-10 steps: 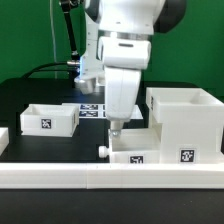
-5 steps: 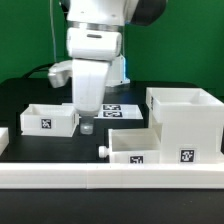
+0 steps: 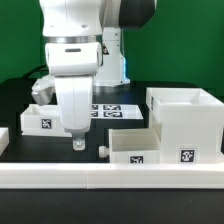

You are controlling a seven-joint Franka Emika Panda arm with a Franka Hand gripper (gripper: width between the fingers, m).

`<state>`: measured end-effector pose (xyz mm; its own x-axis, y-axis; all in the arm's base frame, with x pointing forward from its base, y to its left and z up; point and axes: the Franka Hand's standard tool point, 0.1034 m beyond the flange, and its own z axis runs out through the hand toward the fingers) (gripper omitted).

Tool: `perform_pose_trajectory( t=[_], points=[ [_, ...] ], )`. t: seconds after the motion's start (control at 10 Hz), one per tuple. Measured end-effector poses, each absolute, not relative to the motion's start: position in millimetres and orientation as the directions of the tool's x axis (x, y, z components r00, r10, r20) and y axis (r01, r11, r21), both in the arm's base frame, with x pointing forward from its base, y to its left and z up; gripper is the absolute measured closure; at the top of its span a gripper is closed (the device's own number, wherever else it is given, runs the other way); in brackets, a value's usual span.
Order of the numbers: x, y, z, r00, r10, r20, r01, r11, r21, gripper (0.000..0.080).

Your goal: Assemble drawer

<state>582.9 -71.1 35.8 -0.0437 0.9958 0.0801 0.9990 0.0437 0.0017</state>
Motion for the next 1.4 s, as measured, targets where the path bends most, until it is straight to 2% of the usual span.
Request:
perform_pose_trajectory(
  t=[0.2,0.4,0.6,0.9,1.1,1.4],
  points=[
    [589.6,-68.9,28.5,-0.029,0.991,0.130,1.000,0.030,-0.003,0.0150],
    [585.7,-80.6,26.8,-0.028,0.989,0.146,1.000,0.030,-0.008,0.0150],
    [585.7,-77.2,26.0,-0.030,0.989,0.145,0.999,0.032,-0.010,0.0150],
    [599.6,-44.9,29.1,-0.047,0.989,0.143,0.999,0.049,-0.008,0.0150],
    [601.8,-30.3,29.9,-0.006,0.990,0.143,1.000,0.008,-0.012,0.0150],
    [600.5,-29.6,28.7,-0.001,0.990,0.143,1.000,0.003,-0.015,0.0150]
  ],
)
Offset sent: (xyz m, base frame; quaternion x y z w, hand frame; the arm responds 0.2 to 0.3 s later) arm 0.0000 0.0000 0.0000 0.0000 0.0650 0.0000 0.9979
